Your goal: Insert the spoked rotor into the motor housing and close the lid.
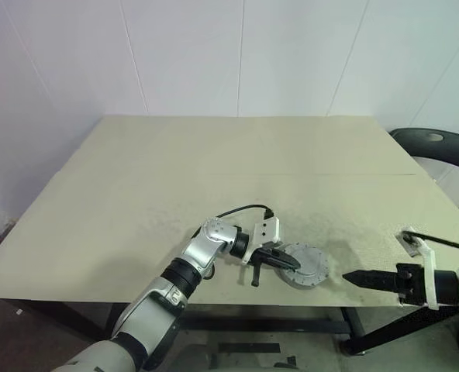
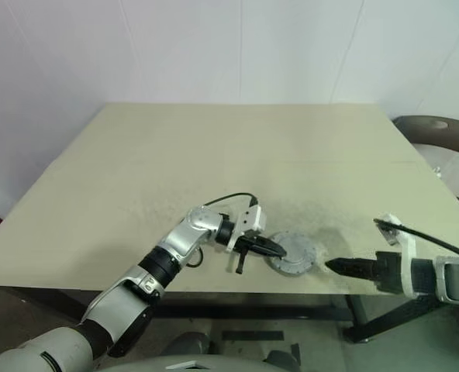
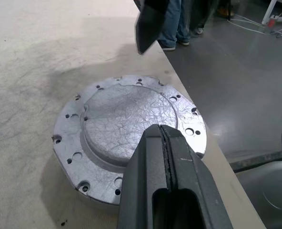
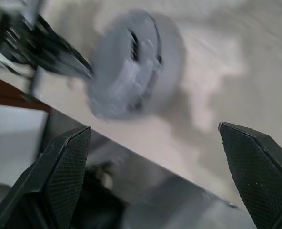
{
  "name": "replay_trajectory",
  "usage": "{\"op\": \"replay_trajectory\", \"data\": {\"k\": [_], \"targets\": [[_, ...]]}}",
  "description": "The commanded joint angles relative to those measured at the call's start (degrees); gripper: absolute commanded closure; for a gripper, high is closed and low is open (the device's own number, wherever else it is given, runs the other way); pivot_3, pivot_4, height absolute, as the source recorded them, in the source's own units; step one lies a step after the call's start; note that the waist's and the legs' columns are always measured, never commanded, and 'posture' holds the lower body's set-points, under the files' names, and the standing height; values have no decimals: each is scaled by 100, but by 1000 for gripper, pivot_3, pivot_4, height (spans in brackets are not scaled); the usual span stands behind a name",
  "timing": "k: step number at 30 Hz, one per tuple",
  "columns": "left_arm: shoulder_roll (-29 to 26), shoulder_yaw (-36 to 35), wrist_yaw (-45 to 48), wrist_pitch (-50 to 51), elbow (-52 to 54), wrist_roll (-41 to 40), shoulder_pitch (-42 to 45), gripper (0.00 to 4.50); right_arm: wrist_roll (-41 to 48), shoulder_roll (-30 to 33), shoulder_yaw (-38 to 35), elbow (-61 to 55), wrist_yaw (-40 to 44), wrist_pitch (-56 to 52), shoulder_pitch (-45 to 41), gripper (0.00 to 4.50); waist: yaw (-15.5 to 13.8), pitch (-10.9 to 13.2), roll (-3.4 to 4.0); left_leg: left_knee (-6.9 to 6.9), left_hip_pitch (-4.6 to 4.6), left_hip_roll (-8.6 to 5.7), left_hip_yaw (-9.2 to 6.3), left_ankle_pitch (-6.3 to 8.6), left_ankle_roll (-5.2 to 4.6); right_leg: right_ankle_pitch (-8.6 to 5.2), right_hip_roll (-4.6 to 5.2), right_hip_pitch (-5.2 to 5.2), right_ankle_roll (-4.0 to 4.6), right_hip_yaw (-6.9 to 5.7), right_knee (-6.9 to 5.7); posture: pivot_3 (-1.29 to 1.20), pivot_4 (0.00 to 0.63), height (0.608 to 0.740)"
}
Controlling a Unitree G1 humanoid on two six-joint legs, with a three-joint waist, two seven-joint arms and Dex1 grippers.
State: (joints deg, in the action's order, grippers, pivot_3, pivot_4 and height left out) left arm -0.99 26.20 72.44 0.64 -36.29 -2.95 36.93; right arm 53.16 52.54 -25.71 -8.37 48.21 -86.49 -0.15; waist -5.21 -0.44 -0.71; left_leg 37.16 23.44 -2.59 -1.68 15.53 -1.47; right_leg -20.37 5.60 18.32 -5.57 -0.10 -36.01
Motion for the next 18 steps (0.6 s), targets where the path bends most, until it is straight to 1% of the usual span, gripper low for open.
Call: {"op": "replay_trajectory", "data": {"k": [1,4,8,10,12,14,18], "targets": [[-228,469,108,62,-493,586,27,4500,390,-499,-243,294,-442,-573,-593,32,14,3,-5,0,0,0,0,0,0,0,0,0,0,1,0,0,0,740],[-243,463,91,-40,-652,641,227,4500,533,-865,-213,450,-934,-601,-893,32,15,0,-1,2,0,0,2,0,1,0,1,1,0,3,-2,0,0,740],[-259,416,66,-97,-760,620,446,4500,632,-1042,-57,341,-1361,-601,-906,32,29,0,0,-1,0,0,3,0,1,3,0,5,-5,4,-4,0,0,740],[-261,409,60,-116,-794,609,473,4500,408,-1138,-28,411,-1652,-601,-940,32,56,0,0,-2,0,1,3,-1,1,3,-1,8,-6,4,-8,0,0,740],[-281,454,106,-126,-763,617,433,4500,-117,-1008,380,288,-1953,-452,-789,32,116,-2,8,-1,1,1,3,-1,1,3,0,7,-5,4,-10,0,0,740],[-294,491,153,-119,-706,617,384,4500,-180,-997,435,247,-1972,-508,-770,32,161,-5,5,1,1,0,4,-1,1,2,1,5,-3,4,-9,0,0,740],[-303,527,180,-110,-641,633,335,4500,-174,-903,432,333,-1831,-586,-821,32,154,-4,2,6,-2,0,4,-1,1,2,0,0,-3,5,-9,0,0,740]]}}
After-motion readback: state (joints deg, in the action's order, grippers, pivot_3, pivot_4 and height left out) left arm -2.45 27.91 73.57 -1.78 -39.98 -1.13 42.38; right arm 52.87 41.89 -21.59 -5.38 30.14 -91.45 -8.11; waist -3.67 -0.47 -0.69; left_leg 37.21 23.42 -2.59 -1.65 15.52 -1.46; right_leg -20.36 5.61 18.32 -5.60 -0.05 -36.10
